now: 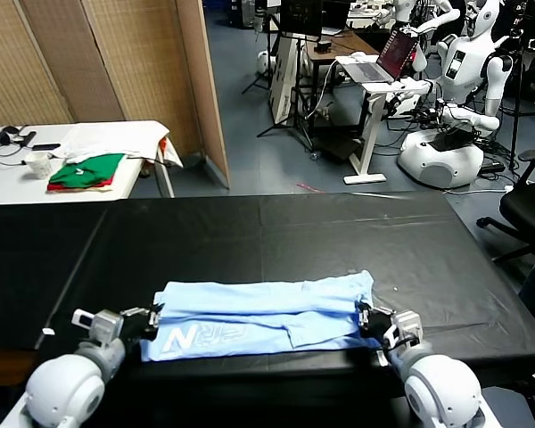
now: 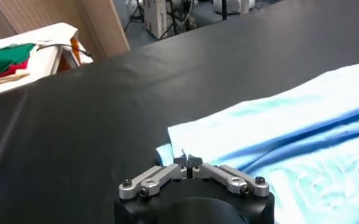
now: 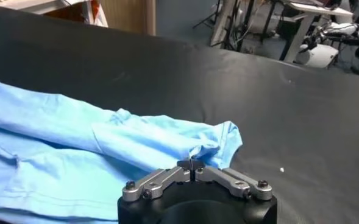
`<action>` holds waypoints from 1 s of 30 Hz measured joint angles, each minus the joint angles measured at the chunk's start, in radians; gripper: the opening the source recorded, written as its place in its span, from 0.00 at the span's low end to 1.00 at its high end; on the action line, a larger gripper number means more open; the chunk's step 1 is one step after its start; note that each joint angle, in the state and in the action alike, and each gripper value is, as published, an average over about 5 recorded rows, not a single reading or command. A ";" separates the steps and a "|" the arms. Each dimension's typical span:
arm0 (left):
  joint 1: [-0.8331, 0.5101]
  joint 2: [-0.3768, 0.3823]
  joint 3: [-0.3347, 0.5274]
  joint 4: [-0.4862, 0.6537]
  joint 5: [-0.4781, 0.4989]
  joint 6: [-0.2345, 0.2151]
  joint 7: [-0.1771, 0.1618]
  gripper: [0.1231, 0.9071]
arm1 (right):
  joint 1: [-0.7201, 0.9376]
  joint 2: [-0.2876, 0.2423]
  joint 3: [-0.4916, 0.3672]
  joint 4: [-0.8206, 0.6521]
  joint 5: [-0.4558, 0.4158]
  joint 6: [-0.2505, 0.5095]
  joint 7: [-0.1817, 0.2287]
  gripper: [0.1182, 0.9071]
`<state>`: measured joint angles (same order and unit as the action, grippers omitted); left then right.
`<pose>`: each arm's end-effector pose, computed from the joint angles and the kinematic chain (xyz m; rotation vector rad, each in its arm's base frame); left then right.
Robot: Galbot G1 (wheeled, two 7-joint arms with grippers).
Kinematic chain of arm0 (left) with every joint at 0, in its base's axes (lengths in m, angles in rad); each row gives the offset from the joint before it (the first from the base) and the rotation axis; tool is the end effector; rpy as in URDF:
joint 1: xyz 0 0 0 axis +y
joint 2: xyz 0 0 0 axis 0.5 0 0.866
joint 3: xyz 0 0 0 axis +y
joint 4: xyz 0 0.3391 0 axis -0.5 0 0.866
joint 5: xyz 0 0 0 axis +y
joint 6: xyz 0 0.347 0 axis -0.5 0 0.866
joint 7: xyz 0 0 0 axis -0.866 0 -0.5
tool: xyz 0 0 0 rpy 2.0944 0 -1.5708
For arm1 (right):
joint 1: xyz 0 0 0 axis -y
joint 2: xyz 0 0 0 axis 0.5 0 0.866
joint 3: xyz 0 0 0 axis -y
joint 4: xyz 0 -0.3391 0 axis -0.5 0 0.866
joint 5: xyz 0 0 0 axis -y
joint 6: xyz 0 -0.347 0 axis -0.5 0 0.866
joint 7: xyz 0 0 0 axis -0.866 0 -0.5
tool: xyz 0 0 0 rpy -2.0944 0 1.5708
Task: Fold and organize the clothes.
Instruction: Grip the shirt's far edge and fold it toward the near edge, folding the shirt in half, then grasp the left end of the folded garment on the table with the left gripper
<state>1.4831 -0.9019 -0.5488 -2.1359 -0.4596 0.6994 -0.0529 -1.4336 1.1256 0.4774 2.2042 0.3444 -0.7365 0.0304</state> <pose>0.2167 0.1009 -0.2285 -0.2627 -2.4827 -0.3422 0.2112 -0.0459 -0.2222 0.3137 -2.5729 0.1848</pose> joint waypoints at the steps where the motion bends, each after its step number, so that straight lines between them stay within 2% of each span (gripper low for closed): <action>1: 0.005 -0.004 -0.005 -0.006 0.003 0.002 0.000 0.34 | -0.007 0.004 0.009 0.015 0.012 0.000 0.001 0.47; 4: 0.012 -0.020 -0.026 -0.028 0.016 0.005 -0.001 0.58 | -0.012 0.016 0.040 0.052 0.062 0.000 0.019 0.68; 7: 0.004 -0.038 -0.047 -0.045 0.030 -0.001 -0.003 0.81 | 0.005 0.028 0.066 0.057 0.096 0.000 0.058 0.88; 9: -0.007 -0.050 -0.052 -0.048 0.029 -0.010 -0.005 0.93 | 0.027 0.038 0.073 0.038 0.101 0.000 0.082 0.96; 11: -0.024 -0.062 -0.048 -0.044 0.017 -0.023 -0.012 0.98 | 0.055 0.049 0.073 0.005 0.101 0.000 0.095 0.99; 17: -0.105 -0.104 -0.027 0.020 -0.069 -0.035 -0.036 1.00 | 0.142 0.081 0.053 -0.116 0.085 0.000 0.100 1.00; 25: -0.160 -0.132 -0.007 0.134 -0.110 -0.033 -0.025 1.00 | 0.214 0.105 0.029 -0.233 0.072 0.017 0.092 1.00; 28: -0.172 -0.140 0.003 0.162 -0.100 -0.033 -0.023 1.00 | 0.228 0.112 0.023 -0.261 0.059 0.034 0.079 0.96; 30: -0.177 -0.144 0.010 0.175 -0.092 -0.033 -0.022 0.99 | 0.235 0.116 0.021 -0.278 0.049 0.044 0.072 0.89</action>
<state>1.3059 -1.0455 -0.5388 -1.9612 -0.5518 0.6659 -0.0752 -1.1982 1.2420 0.4982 1.9264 0.3938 -0.6924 0.1028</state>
